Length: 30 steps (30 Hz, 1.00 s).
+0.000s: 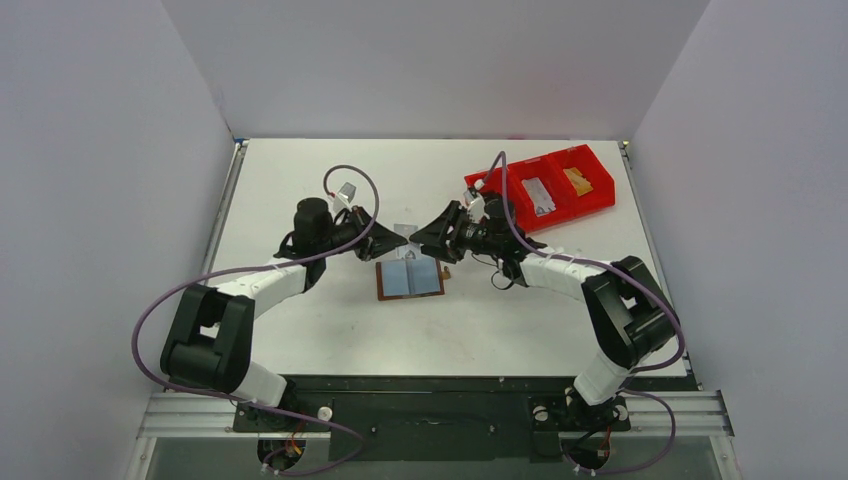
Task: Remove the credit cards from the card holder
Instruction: Place the credit card in the storage box.
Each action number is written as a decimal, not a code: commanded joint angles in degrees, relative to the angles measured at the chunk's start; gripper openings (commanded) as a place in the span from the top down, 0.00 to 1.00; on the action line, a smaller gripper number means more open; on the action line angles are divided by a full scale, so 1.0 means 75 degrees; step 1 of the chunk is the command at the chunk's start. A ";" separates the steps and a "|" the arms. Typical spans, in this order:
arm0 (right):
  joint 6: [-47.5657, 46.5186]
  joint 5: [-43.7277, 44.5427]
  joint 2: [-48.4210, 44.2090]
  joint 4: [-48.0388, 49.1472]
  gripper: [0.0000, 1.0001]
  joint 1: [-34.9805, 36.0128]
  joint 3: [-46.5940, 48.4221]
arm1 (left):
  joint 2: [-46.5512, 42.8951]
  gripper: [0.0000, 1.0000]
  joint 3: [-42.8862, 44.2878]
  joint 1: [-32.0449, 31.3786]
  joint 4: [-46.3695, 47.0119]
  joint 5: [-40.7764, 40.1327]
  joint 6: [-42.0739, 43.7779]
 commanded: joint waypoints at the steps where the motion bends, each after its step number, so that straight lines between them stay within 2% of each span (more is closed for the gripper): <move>1: 0.0215 -0.0052 -0.0480 0.0773 0.52 0.0122 0.0102 | -0.0181 1.00 -0.0133 0.0033 0.1448 0.0141 -0.0845; 6: 0.0704 -0.0104 -0.0507 0.1595 0.60 0.0160 -0.0141 | -0.0063 1.00 -0.0249 0.0043 0.2143 0.0094 -0.1285; 11: 0.0982 -0.0106 -0.0540 0.1962 0.78 0.0198 -0.0278 | 0.0076 1.00 -0.0267 0.0057 0.2391 0.0034 -0.1503; 15: 0.0987 -0.0095 -0.0586 0.1946 0.84 0.0206 -0.0287 | 0.0123 1.00 -0.0273 0.0057 0.2460 0.0026 -0.1546; 19: 0.0918 -0.0085 -0.0659 0.1819 1.00 0.0240 -0.0272 | 0.0173 1.00 -0.0256 0.0067 0.2468 0.0053 -0.1545; 20: 0.0827 -0.0074 -0.0685 0.1757 1.00 0.0231 -0.0261 | 0.0173 1.00 -0.0259 0.0068 0.2469 0.0065 -0.1539; 22: 0.0572 -0.0030 -0.0773 0.1462 1.00 0.0226 -0.0183 | 0.0176 0.95 -0.0286 0.0068 0.2457 0.0066 -0.1528; 23: 0.0466 0.0003 -0.0814 0.1148 1.00 0.0220 -0.0152 | 0.0153 0.85 -0.0303 0.0074 0.2416 0.0070 -0.1513; 26: -0.0425 0.0275 -0.1065 -0.0184 1.00 0.0210 0.0135 | 0.0058 0.69 -0.0250 0.0100 0.1982 0.0016 -0.1142; 27: -0.0642 0.0511 -0.1191 -0.0563 1.00 0.0210 0.0224 | -0.0032 0.64 -0.0150 0.0107 0.1389 -0.0076 -0.0956; 30: -0.1721 0.1043 -0.1474 -0.2245 1.00 0.0195 0.0616 | -0.0355 0.61 0.0307 0.0125 -0.0529 -0.0520 0.0426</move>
